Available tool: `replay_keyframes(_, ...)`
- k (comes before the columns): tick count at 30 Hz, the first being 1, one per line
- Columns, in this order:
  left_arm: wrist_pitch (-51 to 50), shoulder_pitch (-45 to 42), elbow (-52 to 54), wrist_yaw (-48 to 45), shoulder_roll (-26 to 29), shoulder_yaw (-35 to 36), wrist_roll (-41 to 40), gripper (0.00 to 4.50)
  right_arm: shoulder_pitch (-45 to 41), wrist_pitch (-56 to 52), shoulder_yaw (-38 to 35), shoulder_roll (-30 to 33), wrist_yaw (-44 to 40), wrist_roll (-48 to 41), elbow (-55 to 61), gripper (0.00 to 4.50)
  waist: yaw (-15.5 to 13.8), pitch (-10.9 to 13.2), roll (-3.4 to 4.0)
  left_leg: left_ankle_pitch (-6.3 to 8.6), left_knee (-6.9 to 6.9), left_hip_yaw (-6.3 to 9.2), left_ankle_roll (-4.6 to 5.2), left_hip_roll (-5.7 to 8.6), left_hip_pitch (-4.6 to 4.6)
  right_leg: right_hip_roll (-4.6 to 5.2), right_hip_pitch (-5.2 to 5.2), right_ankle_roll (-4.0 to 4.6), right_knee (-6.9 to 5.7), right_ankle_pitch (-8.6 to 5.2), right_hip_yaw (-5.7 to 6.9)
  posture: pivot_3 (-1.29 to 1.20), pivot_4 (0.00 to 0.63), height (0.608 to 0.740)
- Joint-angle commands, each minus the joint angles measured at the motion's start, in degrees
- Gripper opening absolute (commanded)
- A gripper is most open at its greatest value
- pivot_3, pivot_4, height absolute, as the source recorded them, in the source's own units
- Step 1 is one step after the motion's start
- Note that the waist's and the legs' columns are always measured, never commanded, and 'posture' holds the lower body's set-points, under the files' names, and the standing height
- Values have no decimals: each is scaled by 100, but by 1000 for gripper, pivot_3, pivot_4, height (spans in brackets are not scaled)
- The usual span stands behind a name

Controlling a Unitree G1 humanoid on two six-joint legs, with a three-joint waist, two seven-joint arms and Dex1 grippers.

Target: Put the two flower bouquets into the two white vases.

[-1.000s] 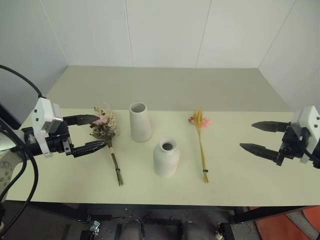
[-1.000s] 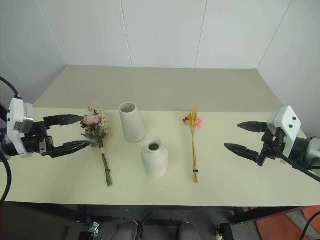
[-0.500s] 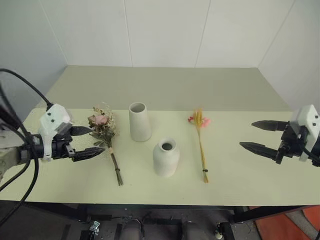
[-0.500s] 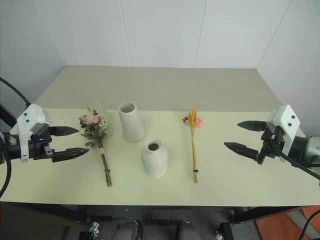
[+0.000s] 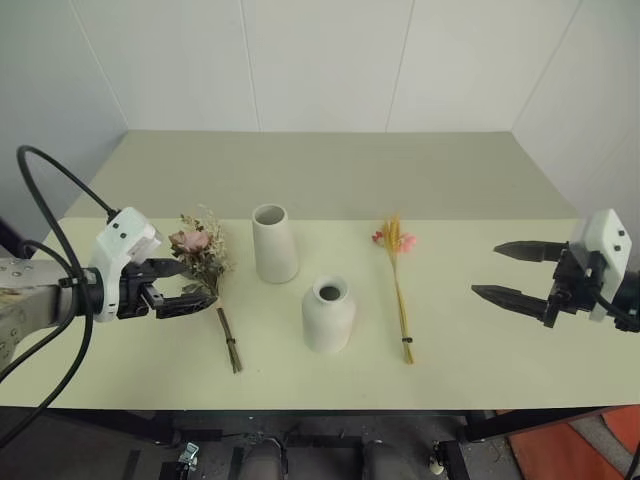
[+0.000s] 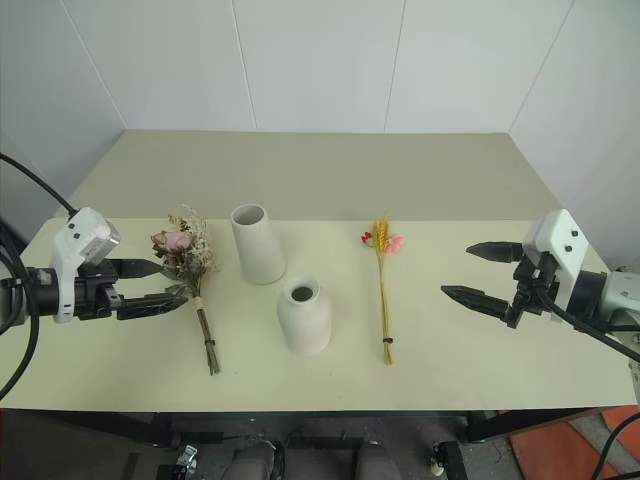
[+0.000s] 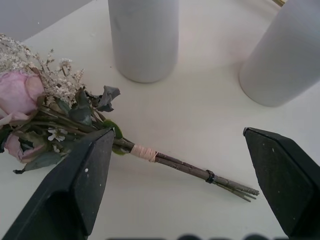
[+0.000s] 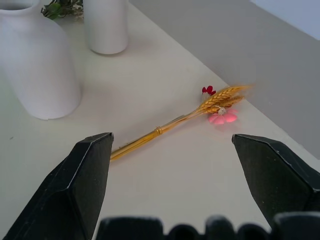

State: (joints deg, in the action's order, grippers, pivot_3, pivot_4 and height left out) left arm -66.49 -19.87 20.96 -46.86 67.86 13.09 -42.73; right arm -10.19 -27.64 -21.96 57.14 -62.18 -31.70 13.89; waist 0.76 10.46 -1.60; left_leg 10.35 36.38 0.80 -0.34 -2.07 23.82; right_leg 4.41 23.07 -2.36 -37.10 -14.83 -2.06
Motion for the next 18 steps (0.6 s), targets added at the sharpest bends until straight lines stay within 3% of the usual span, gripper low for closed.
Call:
replay_keyframes(1, -995, -693, -234, 557, -107, -601, 173, 4500, -236, 180, 51, 22, -130, -88, 37, 4467, -2, 0, 0, 0, 0, -1, 0, 2, -1, 0, 0, -3, 0, 1, -3, 0, 150, 740)
replay_keyframes(8, -2544, -1794, -857, 1838, -1310, -1298, 737, 4500, -854, 372, 383, 109, -560, -41, -367, 4467, 12, 12, -23, 0, 5, -3, 0, 5, 8, -2, 4, -12, 2, 7, -12, 0, 150, 740)
replay_keyframes(17, -2601, -2053, -1530, 3138, -2271, -1415, 733, 4500, -1212, 565, 564, 43, -765, 6, -653, 4467, 7, 15, -27, -1, 10, -5, 0, 7, 9, -1, 6, -10, -2, 16, -20, 0, 150, 740)
replay_keyframes(18, -2601, -2057, -1600, 3299, -2365, -1430, 769, 4310, -1219, 574, 570, 35, -770, 11, -662, 4489, 7, 15, -29, 0, 12, -5, 0, 9, 8, -1, 6, -11, -2, 17, -21, 0, 150, 740)
